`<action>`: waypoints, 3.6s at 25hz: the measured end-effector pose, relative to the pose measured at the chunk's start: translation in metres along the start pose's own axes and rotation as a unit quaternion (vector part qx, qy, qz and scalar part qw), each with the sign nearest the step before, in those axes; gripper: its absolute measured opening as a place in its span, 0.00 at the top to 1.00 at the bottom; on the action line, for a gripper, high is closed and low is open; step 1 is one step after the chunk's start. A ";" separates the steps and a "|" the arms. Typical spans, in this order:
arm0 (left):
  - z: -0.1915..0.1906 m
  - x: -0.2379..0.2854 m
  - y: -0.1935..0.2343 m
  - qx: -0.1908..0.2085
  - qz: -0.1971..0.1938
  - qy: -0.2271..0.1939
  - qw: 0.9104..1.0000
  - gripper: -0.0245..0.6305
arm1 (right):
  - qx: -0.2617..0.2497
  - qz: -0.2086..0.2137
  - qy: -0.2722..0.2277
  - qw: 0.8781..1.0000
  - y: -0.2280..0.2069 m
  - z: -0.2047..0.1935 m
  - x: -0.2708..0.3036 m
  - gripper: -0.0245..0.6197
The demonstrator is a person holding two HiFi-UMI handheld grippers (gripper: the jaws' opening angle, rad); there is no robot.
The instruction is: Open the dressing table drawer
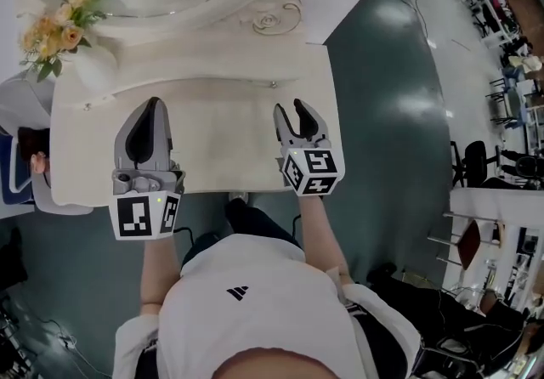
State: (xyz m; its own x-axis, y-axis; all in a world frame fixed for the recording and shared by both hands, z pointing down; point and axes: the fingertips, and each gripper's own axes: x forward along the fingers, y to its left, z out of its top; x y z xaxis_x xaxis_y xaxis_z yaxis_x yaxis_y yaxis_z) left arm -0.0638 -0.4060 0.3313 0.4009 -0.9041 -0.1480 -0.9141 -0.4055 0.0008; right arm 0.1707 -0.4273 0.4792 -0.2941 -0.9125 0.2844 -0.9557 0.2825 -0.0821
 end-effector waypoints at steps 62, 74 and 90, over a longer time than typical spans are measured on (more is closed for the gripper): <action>-0.020 -0.026 0.017 0.030 0.103 0.055 0.993 0.95 | 0.059 -0.006 0.143 0.988 -0.038 -0.107 0.103 0.82; -0.015 -0.021 0.008 0.029 0.082 0.047 0.995 0.95 | 0.059 -0.007 0.150 0.987 -0.030 -0.115 0.085 0.82; -0.013 -0.015 0.008 0.027 0.064 0.041 0.997 0.95 | 0.060 -0.010 0.156 0.986 -0.022 -0.123 0.067 0.82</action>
State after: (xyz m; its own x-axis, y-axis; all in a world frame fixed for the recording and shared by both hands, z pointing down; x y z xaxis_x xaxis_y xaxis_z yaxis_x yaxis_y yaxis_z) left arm -0.0766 -0.3979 0.3461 0.2824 -0.9568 -0.0687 -0.9591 -0.2802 -0.0400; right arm 0.1729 -0.4584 0.6172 -0.2769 -0.7764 0.5662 -0.9607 0.2113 -0.1800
